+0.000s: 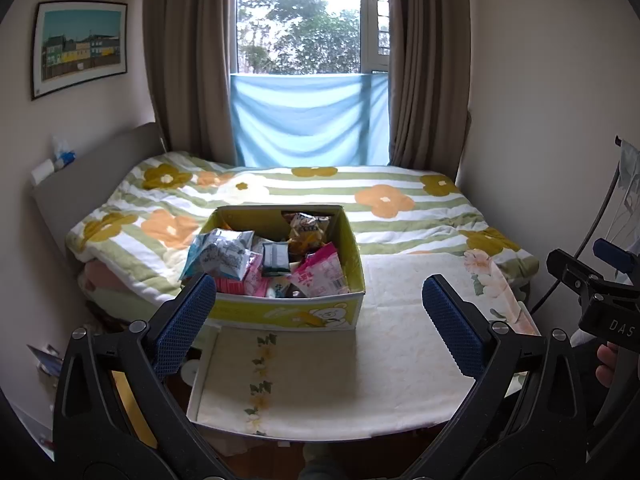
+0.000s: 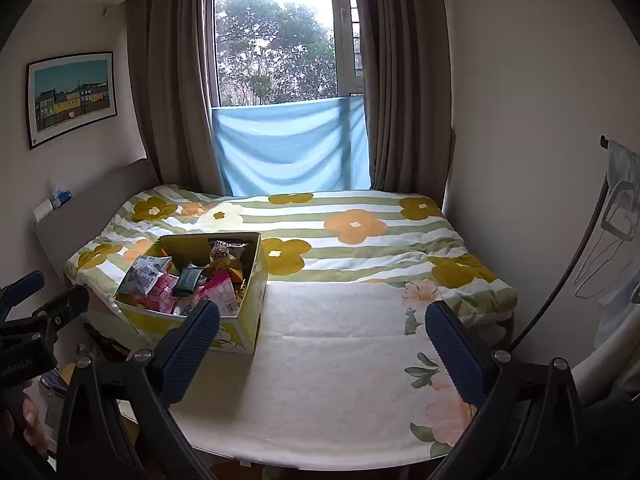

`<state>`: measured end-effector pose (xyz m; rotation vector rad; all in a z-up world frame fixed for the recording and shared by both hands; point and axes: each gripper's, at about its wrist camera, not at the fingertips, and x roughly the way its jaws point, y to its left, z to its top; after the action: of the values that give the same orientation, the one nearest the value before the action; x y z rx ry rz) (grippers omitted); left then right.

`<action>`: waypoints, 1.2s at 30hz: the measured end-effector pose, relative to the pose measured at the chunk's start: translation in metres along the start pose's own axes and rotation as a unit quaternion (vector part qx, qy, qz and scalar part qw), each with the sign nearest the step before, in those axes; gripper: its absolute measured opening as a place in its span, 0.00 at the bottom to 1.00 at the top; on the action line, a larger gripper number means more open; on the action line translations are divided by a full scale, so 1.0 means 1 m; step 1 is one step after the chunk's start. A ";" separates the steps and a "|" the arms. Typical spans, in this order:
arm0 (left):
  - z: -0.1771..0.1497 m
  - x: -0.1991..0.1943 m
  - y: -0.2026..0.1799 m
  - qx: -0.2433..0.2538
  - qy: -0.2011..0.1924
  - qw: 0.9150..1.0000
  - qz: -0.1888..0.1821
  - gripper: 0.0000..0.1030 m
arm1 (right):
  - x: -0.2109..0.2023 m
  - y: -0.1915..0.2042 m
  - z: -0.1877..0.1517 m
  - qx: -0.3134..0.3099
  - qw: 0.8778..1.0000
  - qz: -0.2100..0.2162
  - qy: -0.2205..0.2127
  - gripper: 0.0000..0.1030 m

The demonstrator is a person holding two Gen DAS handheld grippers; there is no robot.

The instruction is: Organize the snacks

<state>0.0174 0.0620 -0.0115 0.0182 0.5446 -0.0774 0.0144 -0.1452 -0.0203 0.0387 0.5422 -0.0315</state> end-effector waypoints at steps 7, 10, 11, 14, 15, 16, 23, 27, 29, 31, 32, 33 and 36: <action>0.000 -0.001 0.001 -0.001 0.000 1.000 0.001 1.00 | 0.000 0.000 0.000 0.001 1.000 -0.002 0.000 0.99; -0.001 -0.002 0.002 -0.001 -0.001 1.000 0.004 1.00 | 0.000 -0.001 0.001 0.001 1.000 -0.003 -0.001 0.99; -0.001 -0.003 0.002 -0.001 -0.001 1.000 0.004 1.00 | 0.000 -0.001 0.001 0.001 1.000 -0.002 -0.001 0.99; -0.001 -0.003 0.003 -0.001 -0.001 1.000 0.004 1.00 | -0.001 -0.001 0.001 0.000 1.000 -0.004 -0.001 0.99; -0.001 -0.003 0.003 -0.002 0.000 1.000 0.003 1.00 | -0.001 -0.002 0.001 0.000 1.000 -0.004 -0.001 0.99; -0.001 -0.003 0.004 -0.002 0.000 1.000 0.003 1.00 | -0.001 -0.002 0.001 0.001 1.000 -0.005 -0.001 0.99; -0.001 -0.002 0.004 0.001 -0.001 1.000 0.000 1.00 | -0.003 -0.006 0.002 0.001 1.000 -0.012 -0.002 0.99; -0.001 -0.001 0.004 0.000 0.000 1.000 -0.001 1.00 | -0.004 -0.007 0.003 0.000 1.000 -0.015 -0.004 0.99; -0.001 -0.001 0.003 0.000 0.000 1.000 0.000 1.00 | -0.005 -0.007 0.003 -0.001 1.000 -0.016 -0.005 0.99; -0.001 -0.001 0.004 0.000 0.000 1.000 -0.001 1.00 | -0.005 -0.007 0.003 -0.002 1.000 -0.017 -0.005 0.99; -0.001 -0.001 0.004 -0.001 0.000 1.000 -0.001 1.00 | -0.005 -0.006 0.003 -0.002 1.000 -0.017 -0.005 0.99; -0.001 -0.001 0.004 -0.001 0.000 1.000 0.000 1.00 | -0.005 -0.006 0.003 -0.001 1.000 -0.016 -0.005 0.99; -0.001 -0.001 0.004 0.000 0.000 1.000 0.001 1.00 | -0.005 -0.006 0.003 -0.002 1.000 -0.016 -0.005 0.99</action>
<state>0.0166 0.0662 -0.0122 0.0191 0.5451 -0.0745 0.0108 -0.1515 -0.0154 0.0266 0.5331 -0.0623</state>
